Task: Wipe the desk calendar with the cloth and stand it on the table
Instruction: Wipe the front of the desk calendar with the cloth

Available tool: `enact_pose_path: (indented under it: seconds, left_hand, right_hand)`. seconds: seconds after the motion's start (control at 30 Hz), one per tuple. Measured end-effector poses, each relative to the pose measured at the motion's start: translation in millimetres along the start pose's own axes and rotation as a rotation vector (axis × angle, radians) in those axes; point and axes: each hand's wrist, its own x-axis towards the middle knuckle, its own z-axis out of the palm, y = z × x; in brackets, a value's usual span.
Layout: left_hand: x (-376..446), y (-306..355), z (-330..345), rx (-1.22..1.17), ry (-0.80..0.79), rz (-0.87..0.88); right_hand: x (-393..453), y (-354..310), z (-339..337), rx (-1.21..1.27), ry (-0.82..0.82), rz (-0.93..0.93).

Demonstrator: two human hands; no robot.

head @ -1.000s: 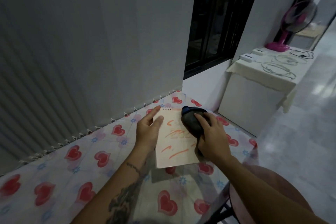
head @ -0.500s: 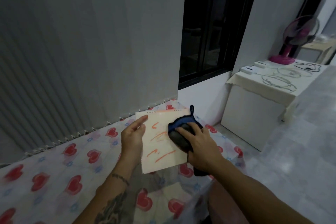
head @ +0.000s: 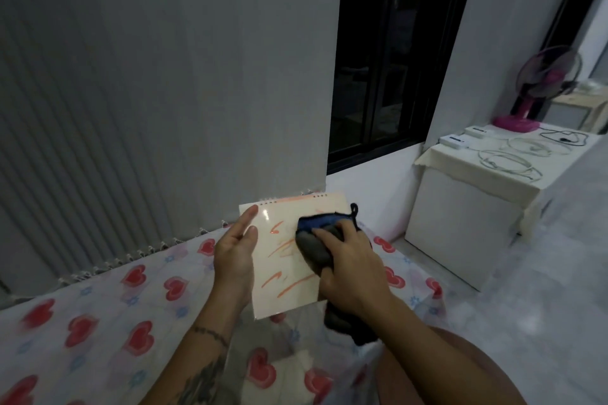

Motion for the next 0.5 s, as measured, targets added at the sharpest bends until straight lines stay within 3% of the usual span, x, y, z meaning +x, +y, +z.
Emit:
enact_pose_path:
  seconds: [0.1,0.33,0.5]
  left_hand:
    - [8,11,-22,-0.036,0.001,-0.007]
    - [10,27,-51,-0.02,-0.155,-0.041]
    - [19,51,-81,-0.05,-0.12,0.037]
  right_hand:
    - [-12,-4,8,-0.042,-0.007,-0.019]
    - [42,-65,13,0.06,0.095,0.246]
    - [5,-97,37,0.087,0.076,0.028]
